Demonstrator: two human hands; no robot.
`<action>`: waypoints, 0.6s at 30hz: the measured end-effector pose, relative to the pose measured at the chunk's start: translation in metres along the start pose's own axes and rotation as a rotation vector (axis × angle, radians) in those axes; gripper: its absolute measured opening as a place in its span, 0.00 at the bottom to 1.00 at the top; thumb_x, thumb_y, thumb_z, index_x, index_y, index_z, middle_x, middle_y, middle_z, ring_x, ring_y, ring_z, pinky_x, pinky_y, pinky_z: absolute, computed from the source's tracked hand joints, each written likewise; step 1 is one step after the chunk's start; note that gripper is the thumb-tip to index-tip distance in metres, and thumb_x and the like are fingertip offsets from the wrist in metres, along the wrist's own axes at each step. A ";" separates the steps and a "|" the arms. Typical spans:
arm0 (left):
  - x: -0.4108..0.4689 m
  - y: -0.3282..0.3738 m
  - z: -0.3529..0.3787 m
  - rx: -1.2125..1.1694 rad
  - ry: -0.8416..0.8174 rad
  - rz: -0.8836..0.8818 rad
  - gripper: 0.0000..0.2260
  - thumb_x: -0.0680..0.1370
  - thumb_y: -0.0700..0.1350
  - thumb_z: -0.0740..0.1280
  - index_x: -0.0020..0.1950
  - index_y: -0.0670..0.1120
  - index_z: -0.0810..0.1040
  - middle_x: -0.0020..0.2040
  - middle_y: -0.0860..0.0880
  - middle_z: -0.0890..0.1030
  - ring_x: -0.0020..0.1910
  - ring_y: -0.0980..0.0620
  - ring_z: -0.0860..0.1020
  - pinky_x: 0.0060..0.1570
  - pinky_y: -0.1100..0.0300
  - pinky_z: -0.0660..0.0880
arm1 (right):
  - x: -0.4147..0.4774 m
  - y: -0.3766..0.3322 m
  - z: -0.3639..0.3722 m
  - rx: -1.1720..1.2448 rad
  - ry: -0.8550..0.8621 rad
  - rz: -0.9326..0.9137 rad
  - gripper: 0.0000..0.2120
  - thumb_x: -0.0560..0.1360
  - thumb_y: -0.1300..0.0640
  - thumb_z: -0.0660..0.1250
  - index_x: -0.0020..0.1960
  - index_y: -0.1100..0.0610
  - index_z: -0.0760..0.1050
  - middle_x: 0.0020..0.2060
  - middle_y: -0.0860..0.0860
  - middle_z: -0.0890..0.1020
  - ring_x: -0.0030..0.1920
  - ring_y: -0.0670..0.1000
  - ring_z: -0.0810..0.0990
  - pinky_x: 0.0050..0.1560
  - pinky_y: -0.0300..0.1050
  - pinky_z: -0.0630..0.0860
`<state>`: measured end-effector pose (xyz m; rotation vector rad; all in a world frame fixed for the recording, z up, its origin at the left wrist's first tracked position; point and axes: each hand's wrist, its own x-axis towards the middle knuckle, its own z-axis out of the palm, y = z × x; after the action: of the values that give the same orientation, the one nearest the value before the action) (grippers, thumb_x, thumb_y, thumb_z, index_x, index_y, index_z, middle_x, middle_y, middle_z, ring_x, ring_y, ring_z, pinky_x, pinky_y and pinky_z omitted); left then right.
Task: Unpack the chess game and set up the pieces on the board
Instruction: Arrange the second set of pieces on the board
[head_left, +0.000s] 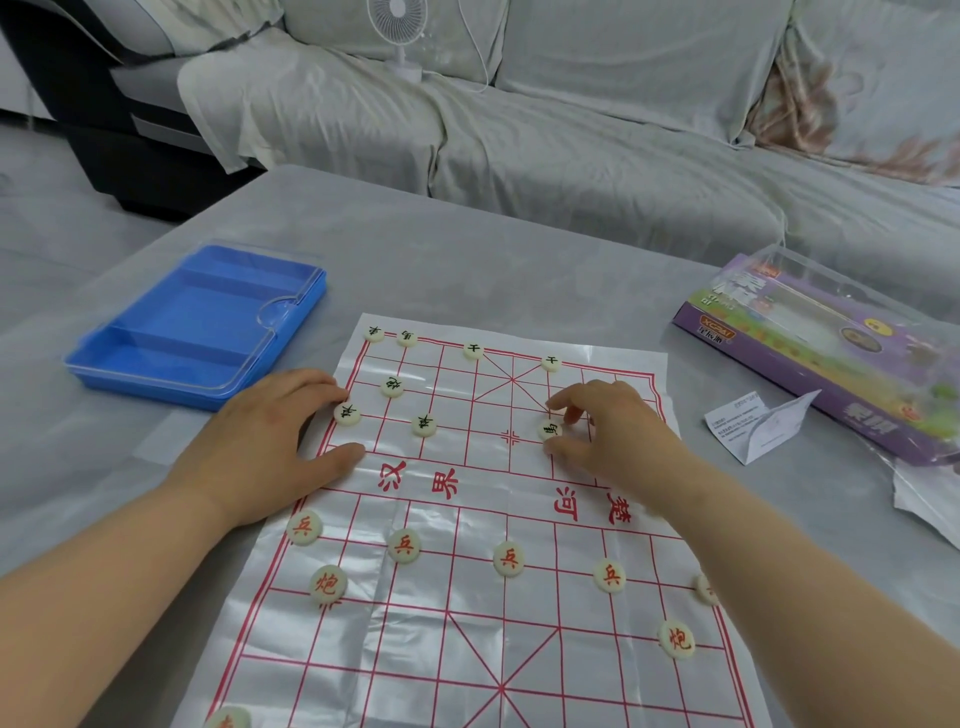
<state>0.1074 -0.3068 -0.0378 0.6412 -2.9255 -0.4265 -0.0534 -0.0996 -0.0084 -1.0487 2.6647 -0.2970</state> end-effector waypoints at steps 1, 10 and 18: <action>0.000 0.000 0.000 0.001 -0.001 0.000 0.28 0.71 0.60 0.64 0.69 0.53 0.64 0.69 0.55 0.65 0.66 0.55 0.64 0.65 0.60 0.62 | -0.001 0.001 0.000 -0.001 0.007 0.006 0.19 0.75 0.51 0.64 0.65 0.51 0.69 0.58 0.49 0.75 0.58 0.49 0.69 0.61 0.42 0.66; 0.000 0.001 -0.001 -0.002 -0.009 -0.004 0.28 0.71 0.60 0.64 0.69 0.53 0.64 0.69 0.55 0.65 0.66 0.55 0.64 0.65 0.60 0.62 | 0.003 -0.002 0.007 -0.047 0.074 0.084 0.20 0.74 0.44 0.63 0.62 0.51 0.72 0.57 0.49 0.76 0.57 0.50 0.71 0.60 0.44 0.68; -0.001 0.002 -0.001 -0.004 -0.015 -0.006 0.28 0.71 0.59 0.64 0.69 0.53 0.65 0.69 0.54 0.65 0.66 0.55 0.64 0.65 0.59 0.63 | 0.009 0.003 0.003 -0.038 0.114 0.038 0.14 0.77 0.55 0.60 0.62 0.53 0.73 0.57 0.50 0.76 0.58 0.50 0.71 0.60 0.42 0.67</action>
<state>0.1075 -0.3053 -0.0362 0.6499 -2.9370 -0.4393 -0.0609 -0.1038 -0.0135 -1.0205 2.7984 -0.3088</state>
